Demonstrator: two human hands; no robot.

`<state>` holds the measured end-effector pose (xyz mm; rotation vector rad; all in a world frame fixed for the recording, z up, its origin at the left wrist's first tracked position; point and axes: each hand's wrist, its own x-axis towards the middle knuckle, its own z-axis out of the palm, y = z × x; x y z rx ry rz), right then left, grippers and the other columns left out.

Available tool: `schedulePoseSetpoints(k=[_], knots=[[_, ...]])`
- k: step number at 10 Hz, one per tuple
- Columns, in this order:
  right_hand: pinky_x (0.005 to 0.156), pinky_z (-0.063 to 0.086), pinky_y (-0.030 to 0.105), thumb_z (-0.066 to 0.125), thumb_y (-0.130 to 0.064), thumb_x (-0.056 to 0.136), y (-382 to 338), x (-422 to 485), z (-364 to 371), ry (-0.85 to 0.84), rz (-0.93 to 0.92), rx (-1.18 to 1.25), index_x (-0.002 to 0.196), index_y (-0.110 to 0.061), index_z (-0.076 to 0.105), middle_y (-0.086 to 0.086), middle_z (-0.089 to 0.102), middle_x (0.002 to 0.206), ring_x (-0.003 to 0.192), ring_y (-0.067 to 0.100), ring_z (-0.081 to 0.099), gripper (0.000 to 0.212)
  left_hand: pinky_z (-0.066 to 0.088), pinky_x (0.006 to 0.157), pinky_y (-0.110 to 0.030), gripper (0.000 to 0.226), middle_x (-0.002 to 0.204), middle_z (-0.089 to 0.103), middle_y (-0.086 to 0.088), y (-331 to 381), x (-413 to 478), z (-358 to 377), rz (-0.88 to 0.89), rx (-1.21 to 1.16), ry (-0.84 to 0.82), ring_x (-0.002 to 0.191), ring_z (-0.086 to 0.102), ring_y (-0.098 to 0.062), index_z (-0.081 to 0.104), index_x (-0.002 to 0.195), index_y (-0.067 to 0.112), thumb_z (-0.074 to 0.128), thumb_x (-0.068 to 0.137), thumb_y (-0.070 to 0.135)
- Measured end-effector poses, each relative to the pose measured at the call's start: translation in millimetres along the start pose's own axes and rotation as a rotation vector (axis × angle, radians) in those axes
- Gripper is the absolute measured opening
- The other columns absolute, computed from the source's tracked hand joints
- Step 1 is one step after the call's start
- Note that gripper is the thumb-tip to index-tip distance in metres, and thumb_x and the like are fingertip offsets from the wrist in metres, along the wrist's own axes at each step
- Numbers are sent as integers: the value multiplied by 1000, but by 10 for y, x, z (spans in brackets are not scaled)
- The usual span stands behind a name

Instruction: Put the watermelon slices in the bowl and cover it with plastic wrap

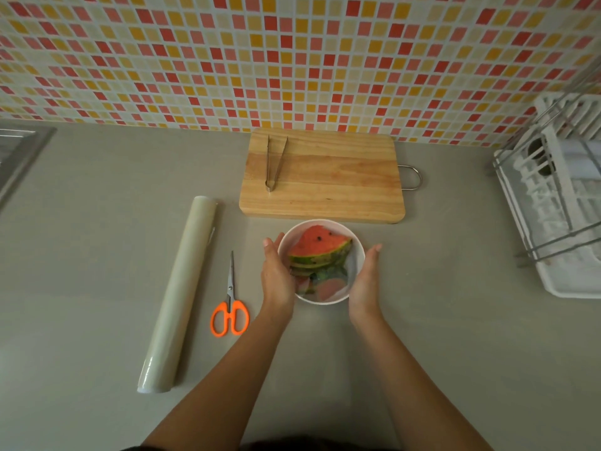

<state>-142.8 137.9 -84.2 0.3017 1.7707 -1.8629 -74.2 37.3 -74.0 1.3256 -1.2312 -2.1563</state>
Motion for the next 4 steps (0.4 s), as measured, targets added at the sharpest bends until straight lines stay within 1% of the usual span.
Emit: schedulePoseSetpoints(k=[1, 2, 3, 4], knots=[[72, 42, 12, 15, -60, 92, -31, 79, 54, -4, -33, -15, 129, -15, 52, 5, 55, 129, 117, 13, 51, 69, 45, 99, -54, 50, 134, 48, 0, 99, 98, 15, 14, -27, -22, 122, 49, -26, 39, 139, 42, 20, 95, 58], [83, 43, 18, 14, -59, 92, -17, 80, 88, 6, -81, -32, 128, -18, 53, 6, 56, 129, 119, 15, 51, 67, 44, 100, -55, 50, 139, 46, -1, 107, 117, 0, 28, -5, -29, 126, 47, -26, 38, 139, 44, 20, 95, 59], [90, 46, 19, 10, -53, 95, -16, 96, 71, -54, -148, 51, 125, -21, 51, 7, 53, 132, 120, 16, 50, 61, 58, 74, -28, 39, 117, 63, 19, 94, 114, -60, 53, -15, -96, 103, 62, -2, 43, 125, 58, 18, 95, 60], [108, 35, 29, 9, -53, 94, -104, 109, 30, -67, -133, 136, 136, -20, 37, 9, 37, 147, 134, 19, 36, 60, 53, 68, -12, 40, 105, 66, 28, 150, 70, -107, 88, -28, -126, 89, 62, 14, 37, 130, 52, 16, 97, 57]])
